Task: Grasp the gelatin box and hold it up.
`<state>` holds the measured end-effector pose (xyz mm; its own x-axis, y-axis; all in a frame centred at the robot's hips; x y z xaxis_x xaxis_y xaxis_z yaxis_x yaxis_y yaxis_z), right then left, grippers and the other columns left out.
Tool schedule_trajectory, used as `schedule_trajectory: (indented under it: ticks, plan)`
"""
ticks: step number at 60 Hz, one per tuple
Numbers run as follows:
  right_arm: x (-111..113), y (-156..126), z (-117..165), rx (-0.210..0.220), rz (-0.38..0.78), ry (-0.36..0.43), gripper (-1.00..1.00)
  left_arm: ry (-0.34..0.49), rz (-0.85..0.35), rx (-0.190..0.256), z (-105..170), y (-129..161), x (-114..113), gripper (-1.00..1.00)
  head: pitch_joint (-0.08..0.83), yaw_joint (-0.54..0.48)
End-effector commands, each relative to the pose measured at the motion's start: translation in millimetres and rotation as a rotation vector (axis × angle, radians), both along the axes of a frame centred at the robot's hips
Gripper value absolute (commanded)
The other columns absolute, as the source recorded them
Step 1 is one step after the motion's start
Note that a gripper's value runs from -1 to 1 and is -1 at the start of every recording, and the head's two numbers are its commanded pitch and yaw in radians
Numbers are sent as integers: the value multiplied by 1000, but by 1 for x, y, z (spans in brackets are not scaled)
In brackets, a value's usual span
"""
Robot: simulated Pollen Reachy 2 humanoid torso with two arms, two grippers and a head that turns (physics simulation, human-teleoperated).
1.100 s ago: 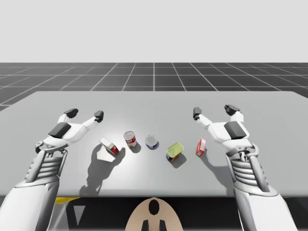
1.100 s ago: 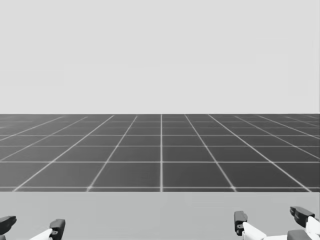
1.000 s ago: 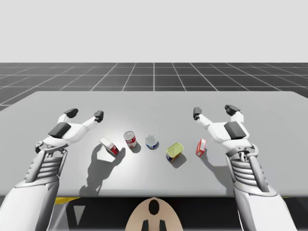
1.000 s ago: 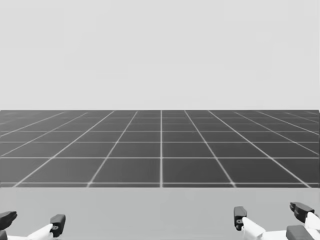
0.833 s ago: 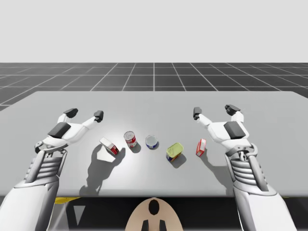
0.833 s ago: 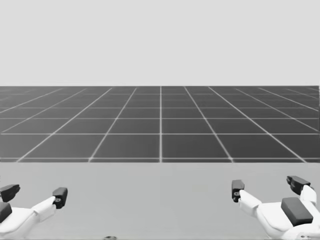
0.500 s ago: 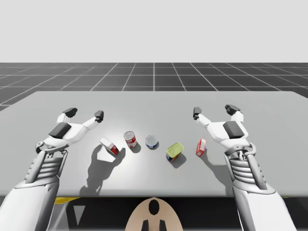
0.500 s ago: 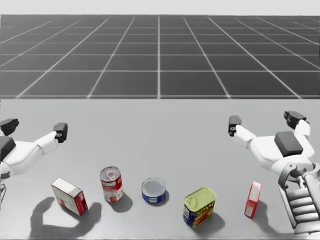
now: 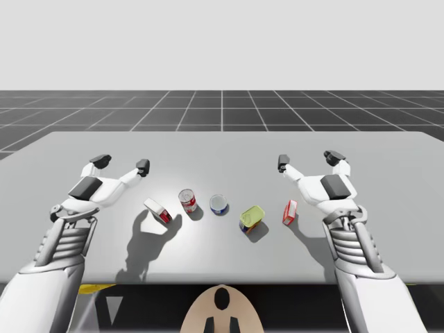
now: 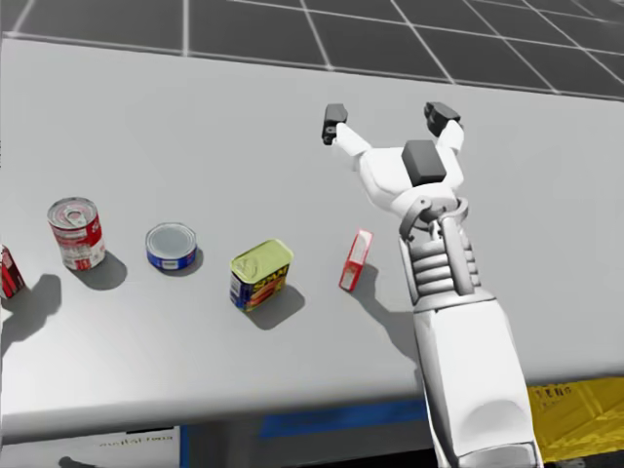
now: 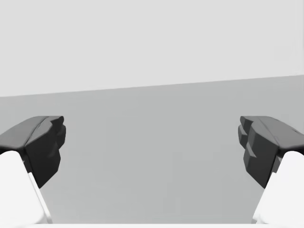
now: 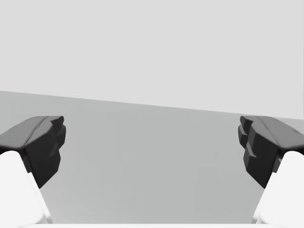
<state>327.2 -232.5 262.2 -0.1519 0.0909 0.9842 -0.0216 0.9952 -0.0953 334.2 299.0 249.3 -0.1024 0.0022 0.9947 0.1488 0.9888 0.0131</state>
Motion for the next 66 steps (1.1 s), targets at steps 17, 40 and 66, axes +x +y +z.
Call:
schedule_trajectory:
  ticks: [17,40,66]
  plan:
    - [-6,-2,5,17,59,18,-1000,-2,-1,-5,1,-1,-1,-1000,689,-367]
    - [-61,-50,-2,-71,479,84,-1000,8,2,-7,-1,-2,-1,-1000,672,-370]
    - [-69,-81,-71,-130,593,195,-1000,18,1,0,-4,-2,2,-1000,676,-377]
